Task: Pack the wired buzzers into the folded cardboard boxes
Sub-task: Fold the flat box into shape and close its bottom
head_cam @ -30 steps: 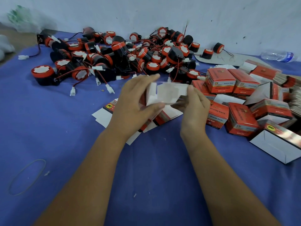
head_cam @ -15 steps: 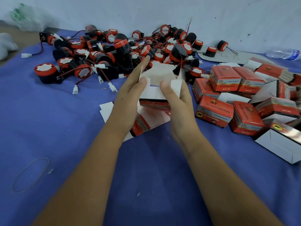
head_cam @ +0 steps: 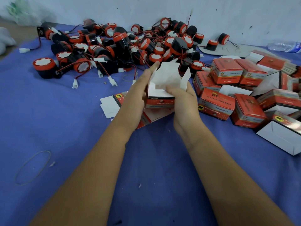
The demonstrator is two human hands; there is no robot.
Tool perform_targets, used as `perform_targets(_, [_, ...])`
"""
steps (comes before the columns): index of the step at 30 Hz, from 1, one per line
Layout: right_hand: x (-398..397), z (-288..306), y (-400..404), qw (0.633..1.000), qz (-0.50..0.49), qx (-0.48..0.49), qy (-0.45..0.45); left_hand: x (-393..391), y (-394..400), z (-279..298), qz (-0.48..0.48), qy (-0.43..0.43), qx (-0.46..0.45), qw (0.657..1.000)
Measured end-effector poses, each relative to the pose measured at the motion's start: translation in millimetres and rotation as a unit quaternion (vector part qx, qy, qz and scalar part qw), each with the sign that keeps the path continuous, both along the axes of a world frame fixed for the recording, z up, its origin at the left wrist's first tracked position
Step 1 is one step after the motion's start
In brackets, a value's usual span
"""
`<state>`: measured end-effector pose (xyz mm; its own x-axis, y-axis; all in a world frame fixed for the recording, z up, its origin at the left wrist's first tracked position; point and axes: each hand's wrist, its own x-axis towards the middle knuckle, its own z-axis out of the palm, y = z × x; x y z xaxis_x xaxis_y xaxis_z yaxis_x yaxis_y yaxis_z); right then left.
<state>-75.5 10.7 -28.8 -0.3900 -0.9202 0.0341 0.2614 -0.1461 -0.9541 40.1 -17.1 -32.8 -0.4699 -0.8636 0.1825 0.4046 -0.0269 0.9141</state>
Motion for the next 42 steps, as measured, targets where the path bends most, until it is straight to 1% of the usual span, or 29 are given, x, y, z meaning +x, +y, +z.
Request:
perform_targets(1, [-1.0,0.1,-0.2,1.0,-0.004,0.008,0.002,-0.6,0.6,1.5,0.0,0.015,0.029,0.999])
perform_targets(2, [-1.2,0.1,-0.3,1.0,-0.006,0.013,0.004,-1.8,0.7,3.2,0.021,0.011,0.038,0.999])
perform_targets(4, [-0.5,0.7,0.4,1.0,-0.006,0.014,0.007,-4.0,-0.6,3.4,0.064,-0.022,0.014,0.998])
perform_targets(7, [0.0,2.0,1.0,1.0,0.005,0.0,0.0,-4.7,0.2,1.7,0.091,-0.066,-0.036,0.993])
perform_targets(10, [1.2,1.8,2.2,1.0,0.013,-0.015,-0.009,-4.8,2.1,1.7,0.102,-0.094,-0.056,0.989])
perform_targets(12, [1.4,1.2,2.4,0.998,0.039,-0.033,-0.037,-4.0,2.8,3.5,0.113,-0.098,-0.055,0.987])
perform_targets(14, [1.4,3.4,3.3,0.99,0.089,-0.043,-0.098,-2.7,2.1,5.9,0.13,-0.098,-0.046,0.986])
perform_targets(15, [0.6,4.8,3.3,0.988,0.097,-0.038,-0.115,-2.0,0.9,5.8,0.139,-0.097,-0.038,0.985])
perform_targets(16, [-0.1,6.3,2.7,0.989,0.094,-0.031,-0.114,-1.3,0.0,5.9,0.147,-0.096,-0.033,0.984])
perform_targets(19, [0.0,7.1,1.9,0.99,0.104,-0.027,-0.091,-1.0,-2.6,3.7,0.154,-0.085,-0.031,0.984])
perform_targets(21, [-0.1,6.1,1.3,0.991,0.115,-0.032,-0.057,-1.9,-3.3,2.7,0.145,-0.062,-0.046,0.986])
perform_targets(24, [0.1,5.3,0.9,0.993,0.1,-0.047,-0.03,-2.7,-2.9,1.2,0.143,-0.054,-0.057,0.987])
perform_targets(26, [0.1,5.0,2.2,0.994,0.088,-0.058,-0.021,-2.1,-3.0,-0.5,0.127,-0.046,-0.044,0.99])
perform_targets(28, [-0.2,4.6,3.8,0.995,0.084,-0.06,-0.012,-0.9,-2.5,0.5,0.071,-0.009,0.015,0.997])
perform_targets(29, [-0.2,5.1,4.9,0.994,0.089,-0.056,-0.026,-0.1,-1.6,1.2,0.044,0.004,0.049,0.998])
perform_targets(30, [-0.5,5.4,5.6,0.993,0.096,-0.052,-0.037,0.2,-1.2,1.4,0.035,0.01,0.064,0.997])
perform_targets(31, [-0.6,6.1,6.2,0.993,0.101,-0.053,-0.034,-0.4,-2.2,-0.8,0.059,-0.004,0.043,0.997])
perform_targets(33, [-0.7,5.8,6.3,0.993,0.099,-0.058,0.006,-1.0,-2.2,-2.2,0.121,-0.047,-0.024,0.991])
perform_targets(37, [-1.4,9.2,6.7,0.995,0.076,-0.041,0.044,-1.7,-0.9,0.1,0.17,-0.059,-0.091,0.979])
perform_targets(40, [-1.9,9.5,6.5,0.995,0.045,-0.031,0.085,-1.7,0.0,0.8,0.187,-0.075,-0.113,0.973])
perform_targets(42, [-0.8,8.1,6.4,0.995,0.038,-0.032,0.083,-1.4,0.3,1.4,0.179,-0.061,-0.092,0.978])
